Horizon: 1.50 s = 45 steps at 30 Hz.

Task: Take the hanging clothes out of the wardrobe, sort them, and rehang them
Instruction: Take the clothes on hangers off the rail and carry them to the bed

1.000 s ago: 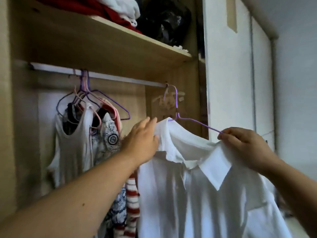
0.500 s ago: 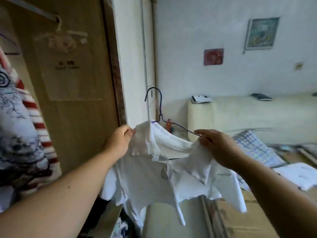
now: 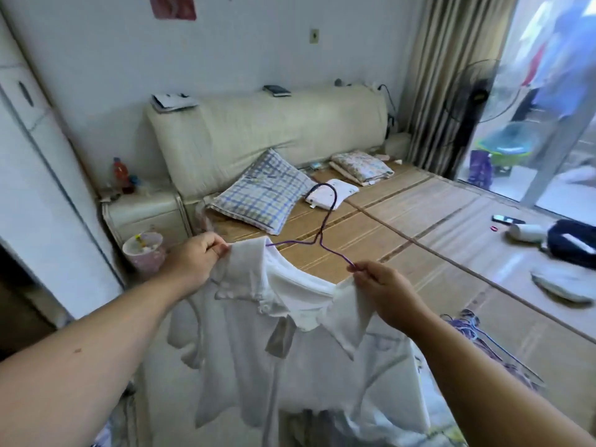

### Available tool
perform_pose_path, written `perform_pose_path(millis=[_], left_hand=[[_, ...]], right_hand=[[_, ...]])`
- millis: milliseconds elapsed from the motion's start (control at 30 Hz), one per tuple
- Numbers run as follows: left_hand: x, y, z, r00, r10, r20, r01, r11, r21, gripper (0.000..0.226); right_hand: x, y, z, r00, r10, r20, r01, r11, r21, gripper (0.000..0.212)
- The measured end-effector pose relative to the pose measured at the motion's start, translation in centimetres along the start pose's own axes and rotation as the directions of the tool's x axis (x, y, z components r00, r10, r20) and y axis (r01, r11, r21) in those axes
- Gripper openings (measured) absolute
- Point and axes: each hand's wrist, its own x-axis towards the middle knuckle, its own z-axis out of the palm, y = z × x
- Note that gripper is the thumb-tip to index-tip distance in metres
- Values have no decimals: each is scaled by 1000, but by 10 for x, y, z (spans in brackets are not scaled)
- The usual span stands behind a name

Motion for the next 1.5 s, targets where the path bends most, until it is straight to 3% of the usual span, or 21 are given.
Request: perform_pose_path(millis=[233,433,600,867,1000,1100,1233,1400,1500], left_hand=[[19,86,155,953,92,289,-103,995,20,16],[39,149,296,863,103,494,-189,974,127,16],[62,184,389,817,46,574,-198,959,204,19],[92,187,487,735,-108,669,-158,932,325,30],[87,174,500,672,-154,725,-100,951,294,56],[70,161,496,651,-149,744,-105,953,283,64],[51,146,467,652,-169,739,-66,959,277,66],[49,129,382,748,-221,626,59,962,268,63],[45,109,299,841,-238,485,117,957,266,63]], right_hand=[[-52,131,-83,949,300,-92,-301,954,10,19],[-69,248,-130,864,483,-140,-489,872,-13,18],[-51,332,-146,754,645,-123,-656,750,-83,22],[-21,425,-118,647,759,-71,-762,646,-38,24],[-11,442,-110,595,804,-13,-795,586,-155,43],[-3,437,-104,605,795,42,-740,582,-336,55],[23,398,-83,733,661,159,-567,723,-394,56],[76,296,-40,901,288,325,-159,915,-371,51],[101,210,-7,914,3,405,142,934,-327,51]])
